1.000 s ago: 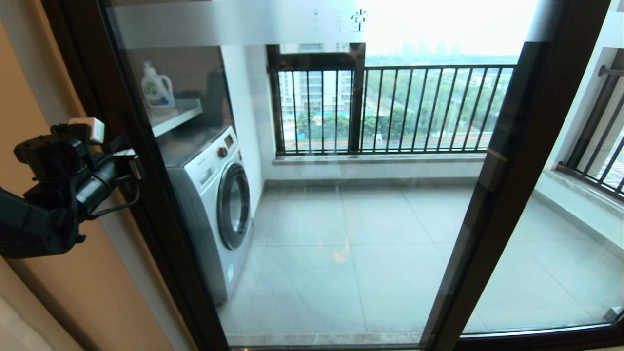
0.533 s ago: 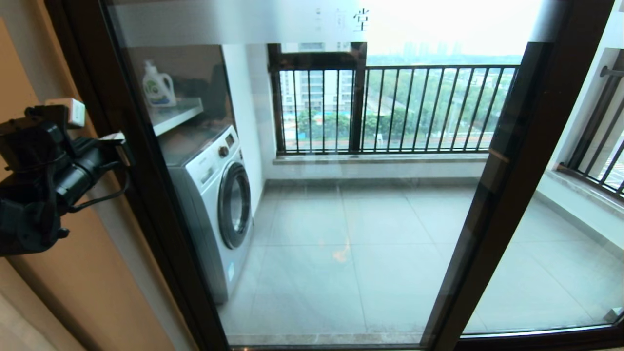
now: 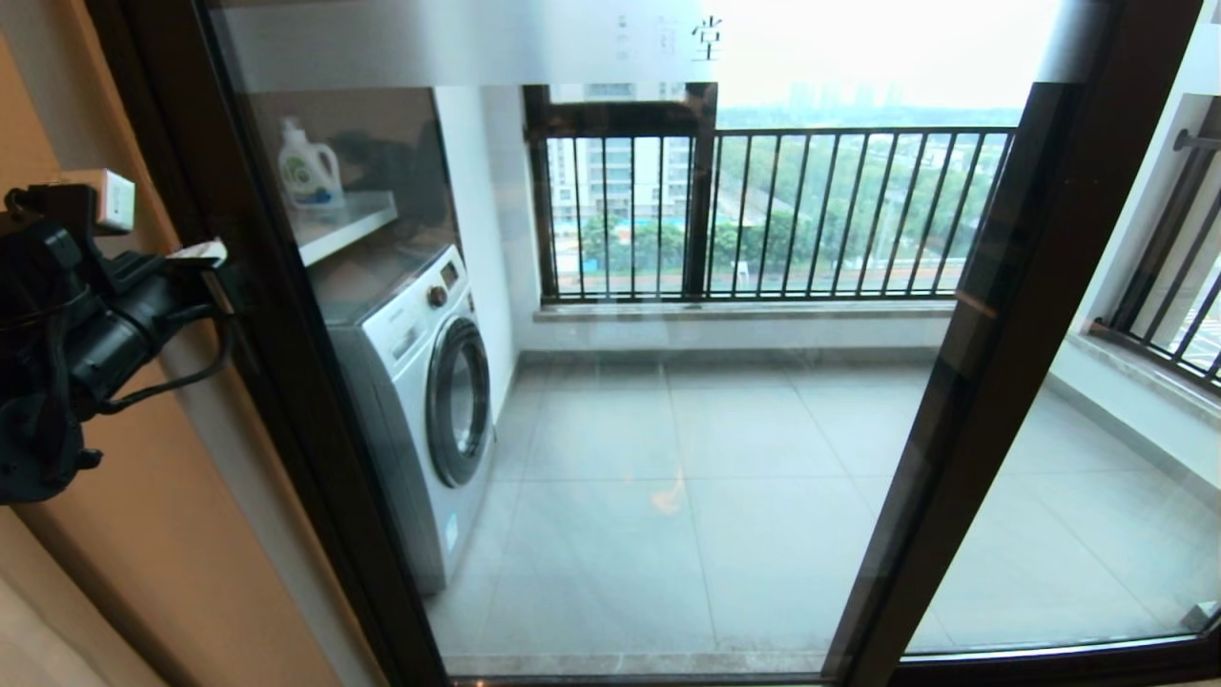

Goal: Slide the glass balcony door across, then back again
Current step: Close the slid door

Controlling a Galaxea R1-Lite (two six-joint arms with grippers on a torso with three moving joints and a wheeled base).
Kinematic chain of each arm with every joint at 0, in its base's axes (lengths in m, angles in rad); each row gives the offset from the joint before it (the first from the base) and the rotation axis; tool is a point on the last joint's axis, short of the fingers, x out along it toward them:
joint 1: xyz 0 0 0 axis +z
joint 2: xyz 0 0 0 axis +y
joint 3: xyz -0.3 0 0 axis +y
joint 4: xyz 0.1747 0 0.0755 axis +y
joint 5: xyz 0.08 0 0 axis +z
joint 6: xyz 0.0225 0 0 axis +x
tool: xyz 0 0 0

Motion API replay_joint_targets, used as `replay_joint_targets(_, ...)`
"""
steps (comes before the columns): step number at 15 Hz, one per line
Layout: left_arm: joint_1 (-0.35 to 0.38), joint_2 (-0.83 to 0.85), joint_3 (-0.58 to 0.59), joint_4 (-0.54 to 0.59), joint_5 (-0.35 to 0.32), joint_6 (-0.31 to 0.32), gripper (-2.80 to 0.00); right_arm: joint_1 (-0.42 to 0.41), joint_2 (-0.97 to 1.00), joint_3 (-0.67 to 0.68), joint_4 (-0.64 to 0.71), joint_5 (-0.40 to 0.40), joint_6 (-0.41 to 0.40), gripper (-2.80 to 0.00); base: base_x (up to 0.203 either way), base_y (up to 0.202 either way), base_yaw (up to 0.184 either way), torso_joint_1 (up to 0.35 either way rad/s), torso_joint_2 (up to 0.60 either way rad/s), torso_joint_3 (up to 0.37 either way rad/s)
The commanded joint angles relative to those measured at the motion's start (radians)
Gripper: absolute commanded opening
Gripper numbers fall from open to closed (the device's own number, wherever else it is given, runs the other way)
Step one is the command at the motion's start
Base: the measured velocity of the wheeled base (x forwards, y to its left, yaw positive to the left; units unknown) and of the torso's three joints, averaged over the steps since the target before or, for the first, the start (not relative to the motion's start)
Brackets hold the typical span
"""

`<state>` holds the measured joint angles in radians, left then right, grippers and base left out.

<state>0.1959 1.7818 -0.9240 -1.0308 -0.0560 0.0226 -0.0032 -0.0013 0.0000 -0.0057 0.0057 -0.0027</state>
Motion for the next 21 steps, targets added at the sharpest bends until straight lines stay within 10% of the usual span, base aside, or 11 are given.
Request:
replay_joint_targets(1,0.048,0.038,-0.002,-0.008,-0.009,-0.001,-2.8,0.0,0.001,0.003,0.0,0.0,0.0,-2.8,0.0,0.0,0.0,0.0,0.0,0.0)
replay_joint_targets(21,0.172,0.286,-0.011,-0.175,-0.135,0.025,-2.8,0.0,0.001,0.003,0.0,0.0,0.0,-2.8,0.0,0.0,0.0,0.0,0.0,0.0)
